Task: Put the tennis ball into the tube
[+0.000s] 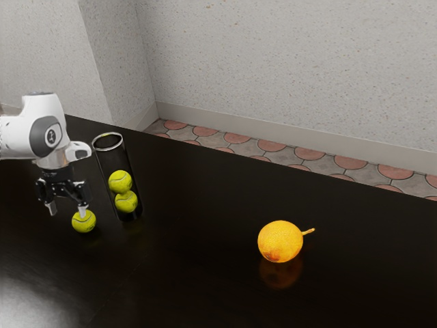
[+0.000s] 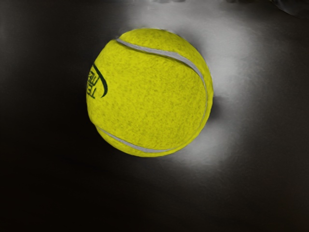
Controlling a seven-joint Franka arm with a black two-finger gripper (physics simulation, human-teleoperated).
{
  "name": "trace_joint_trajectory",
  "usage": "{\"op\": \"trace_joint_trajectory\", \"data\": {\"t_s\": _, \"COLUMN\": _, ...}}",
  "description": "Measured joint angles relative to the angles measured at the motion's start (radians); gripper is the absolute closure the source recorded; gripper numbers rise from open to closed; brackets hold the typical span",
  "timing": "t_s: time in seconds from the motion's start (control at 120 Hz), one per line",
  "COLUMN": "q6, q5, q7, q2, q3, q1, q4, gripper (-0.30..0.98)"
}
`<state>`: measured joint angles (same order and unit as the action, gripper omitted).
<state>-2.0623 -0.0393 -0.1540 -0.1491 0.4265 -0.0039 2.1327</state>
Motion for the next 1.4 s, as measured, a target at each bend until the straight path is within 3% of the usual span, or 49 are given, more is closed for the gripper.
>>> {"op": "trace_joint_trajectory", "data": {"t_s": 0.517, "q6": -0.274, "q5": -0.089, "q7": -0.135, "q2": -0.119, "q3": 0.0, "q1": 0.003, "q4": 0.03, "gripper": 0.02}}
{"op": "trace_joint_trajectory", "data": {"t_s": 1.033, "q6": -0.372, "q5": -0.149, "q7": -0.222, "q2": -0.197, "q3": -0.001, "q1": 0.005, "q4": 0.028, "gripper": 0.02}}
{"op": "trace_joint_trajectory", "data": {"t_s": 1.242, "q6": -0.383, "q5": -0.159, "q7": -0.248, "q2": -0.205, "q3": -0.002, "q1": 0.006, "q4": 0.024, "gripper": 0.23}}
{"op": "trace_joint_trajectory", "data": {"t_s": 1.4, "q6": -0.382, "q5": -0.145, "q7": -0.233, "q2": -0.195, "q3": -0.002, "q1": 0.007, "q4": 0.024, "gripper": 0.26}}
